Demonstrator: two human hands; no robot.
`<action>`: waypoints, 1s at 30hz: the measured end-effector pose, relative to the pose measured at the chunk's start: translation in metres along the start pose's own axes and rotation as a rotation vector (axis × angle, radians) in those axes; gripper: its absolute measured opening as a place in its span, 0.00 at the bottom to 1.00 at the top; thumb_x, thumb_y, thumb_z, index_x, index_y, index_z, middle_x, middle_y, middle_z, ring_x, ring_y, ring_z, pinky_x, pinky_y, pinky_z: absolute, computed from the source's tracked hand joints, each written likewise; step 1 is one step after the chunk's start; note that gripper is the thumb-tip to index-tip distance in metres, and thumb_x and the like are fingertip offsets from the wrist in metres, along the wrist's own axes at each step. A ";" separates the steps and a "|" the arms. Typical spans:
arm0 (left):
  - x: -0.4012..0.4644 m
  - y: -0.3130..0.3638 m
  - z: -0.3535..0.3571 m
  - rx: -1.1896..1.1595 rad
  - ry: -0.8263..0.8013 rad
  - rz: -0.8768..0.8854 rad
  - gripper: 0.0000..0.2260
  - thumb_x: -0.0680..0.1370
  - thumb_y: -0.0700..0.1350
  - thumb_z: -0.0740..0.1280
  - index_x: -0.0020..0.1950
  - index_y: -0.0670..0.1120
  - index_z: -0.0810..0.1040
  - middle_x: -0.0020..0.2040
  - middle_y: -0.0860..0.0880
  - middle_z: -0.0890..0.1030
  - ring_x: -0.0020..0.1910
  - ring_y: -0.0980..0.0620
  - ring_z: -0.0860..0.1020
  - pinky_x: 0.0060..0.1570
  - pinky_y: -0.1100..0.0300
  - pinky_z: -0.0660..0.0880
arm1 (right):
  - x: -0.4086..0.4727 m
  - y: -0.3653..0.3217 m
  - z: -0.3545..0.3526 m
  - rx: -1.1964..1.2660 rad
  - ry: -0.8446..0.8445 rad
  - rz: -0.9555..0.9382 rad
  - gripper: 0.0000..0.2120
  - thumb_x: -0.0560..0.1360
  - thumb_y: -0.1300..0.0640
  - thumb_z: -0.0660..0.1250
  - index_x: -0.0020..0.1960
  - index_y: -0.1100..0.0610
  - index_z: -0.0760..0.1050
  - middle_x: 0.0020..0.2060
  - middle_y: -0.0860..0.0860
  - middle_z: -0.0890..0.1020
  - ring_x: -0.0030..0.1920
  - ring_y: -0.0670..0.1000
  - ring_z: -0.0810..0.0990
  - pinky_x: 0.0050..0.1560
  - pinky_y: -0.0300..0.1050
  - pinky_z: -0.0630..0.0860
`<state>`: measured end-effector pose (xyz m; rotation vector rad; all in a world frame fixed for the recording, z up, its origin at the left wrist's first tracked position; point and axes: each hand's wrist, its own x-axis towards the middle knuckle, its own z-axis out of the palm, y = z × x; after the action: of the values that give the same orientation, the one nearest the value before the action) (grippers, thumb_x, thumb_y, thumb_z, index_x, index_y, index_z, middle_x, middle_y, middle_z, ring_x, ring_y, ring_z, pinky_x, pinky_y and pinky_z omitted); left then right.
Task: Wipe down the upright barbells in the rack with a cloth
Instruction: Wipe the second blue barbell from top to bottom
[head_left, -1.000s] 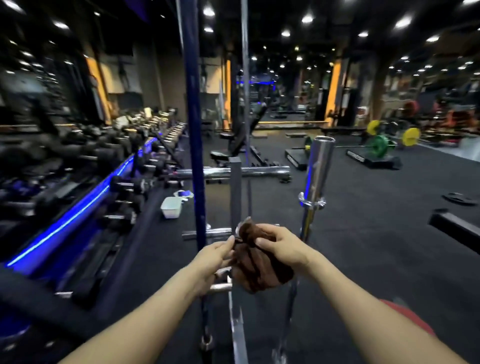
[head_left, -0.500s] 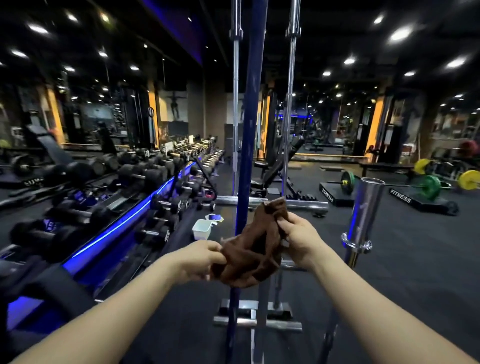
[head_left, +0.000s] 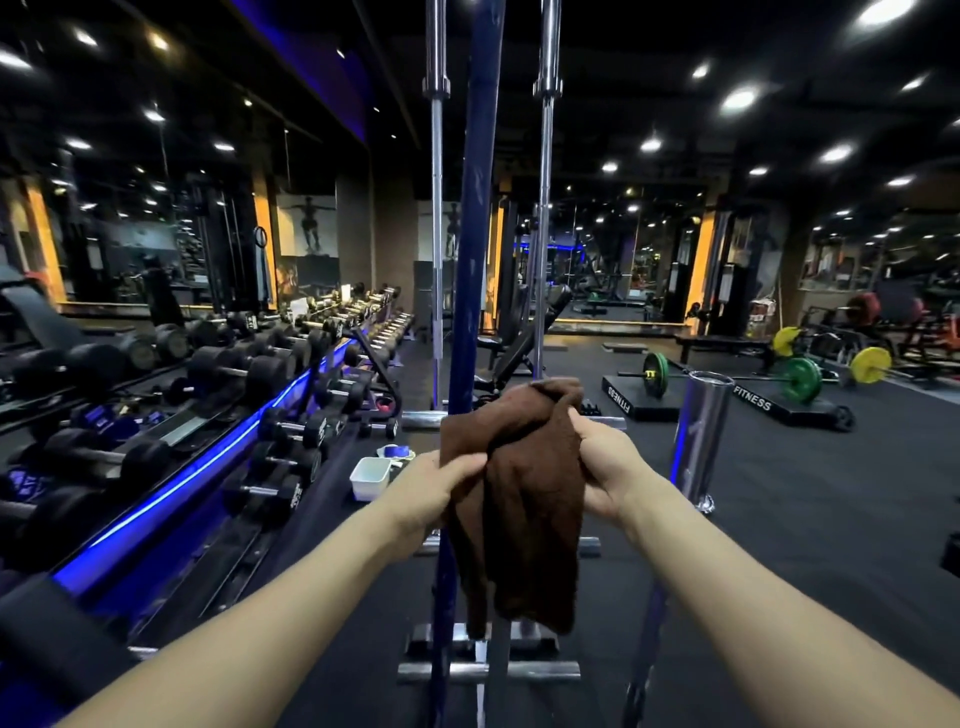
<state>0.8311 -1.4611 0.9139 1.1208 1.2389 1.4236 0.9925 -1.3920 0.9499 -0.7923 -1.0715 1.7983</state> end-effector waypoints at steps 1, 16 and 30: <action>0.002 0.005 0.003 -0.010 0.037 -0.030 0.07 0.78 0.43 0.65 0.49 0.42 0.81 0.41 0.46 0.85 0.38 0.51 0.82 0.43 0.59 0.77 | 0.001 0.000 -0.007 -0.142 0.050 0.060 0.22 0.81 0.44 0.56 0.58 0.61 0.76 0.48 0.60 0.82 0.46 0.58 0.81 0.44 0.53 0.81; -0.010 0.044 -0.015 0.103 0.173 -0.160 0.11 0.77 0.29 0.61 0.48 0.45 0.75 0.35 0.45 0.75 0.22 0.56 0.72 0.27 0.65 0.68 | -0.025 -0.019 -0.016 -0.814 -0.156 -0.178 0.20 0.66 0.73 0.73 0.56 0.64 0.77 0.41 0.56 0.80 0.41 0.52 0.79 0.47 0.44 0.77; -0.029 0.090 -0.004 0.798 -0.312 0.402 0.20 0.69 0.33 0.73 0.35 0.60 0.77 0.53 0.53 0.67 0.53 0.59 0.71 0.52 0.69 0.69 | -0.063 -0.078 0.008 -1.313 -0.375 -0.455 0.17 0.72 0.71 0.65 0.40 0.48 0.76 0.53 0.51 0.65 0.50 0.46 0.69 0.44 0.27 0.67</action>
<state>0.8257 -1.4974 1.0012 2.1406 1.4374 0.9551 1.0397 -1.4322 1.0286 -0.7992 -2.4977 0.6892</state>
